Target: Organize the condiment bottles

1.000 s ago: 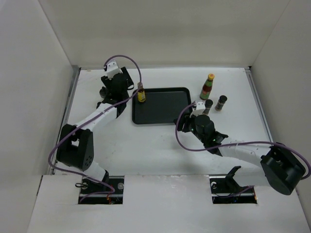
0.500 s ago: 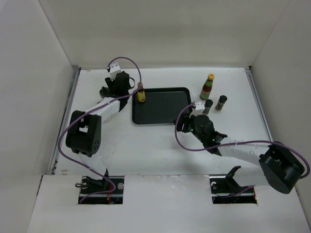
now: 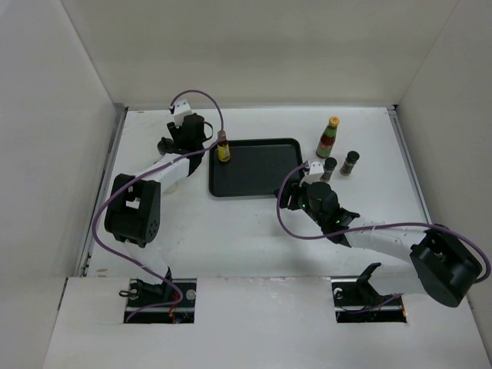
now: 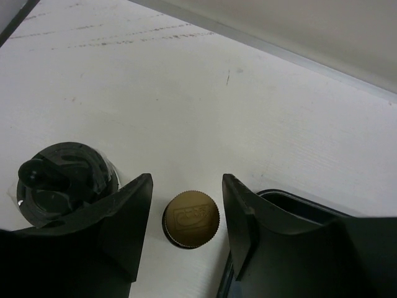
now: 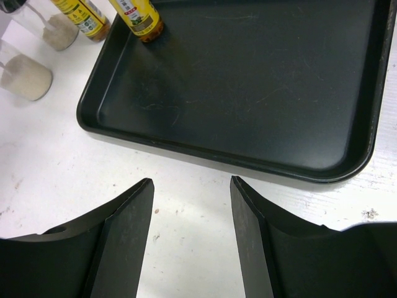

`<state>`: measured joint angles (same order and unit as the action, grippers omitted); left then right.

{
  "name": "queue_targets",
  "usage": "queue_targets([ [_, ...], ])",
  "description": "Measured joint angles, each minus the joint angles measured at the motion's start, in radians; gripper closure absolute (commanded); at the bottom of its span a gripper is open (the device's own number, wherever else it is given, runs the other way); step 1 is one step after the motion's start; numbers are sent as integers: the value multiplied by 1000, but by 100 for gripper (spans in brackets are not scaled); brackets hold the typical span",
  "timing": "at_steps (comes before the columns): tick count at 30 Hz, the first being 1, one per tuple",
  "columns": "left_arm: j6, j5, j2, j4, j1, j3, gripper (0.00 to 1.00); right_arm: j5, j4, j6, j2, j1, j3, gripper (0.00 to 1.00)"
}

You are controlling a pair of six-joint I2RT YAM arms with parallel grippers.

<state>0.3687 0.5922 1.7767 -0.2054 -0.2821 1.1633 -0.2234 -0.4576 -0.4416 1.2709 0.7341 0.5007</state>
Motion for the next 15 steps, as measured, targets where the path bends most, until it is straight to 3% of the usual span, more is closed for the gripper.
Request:
queue_targets([
  [1,0,-2,0,2,0,-1,52,0,0,0,0,0,0,41],
  [7,-3,-1,0,6,0,-1,78,0,0,0,-7,0,0,41],
  [15,-3,41,-156,40,-57,-124,81,0,0,0,-9,0,0,41],
])
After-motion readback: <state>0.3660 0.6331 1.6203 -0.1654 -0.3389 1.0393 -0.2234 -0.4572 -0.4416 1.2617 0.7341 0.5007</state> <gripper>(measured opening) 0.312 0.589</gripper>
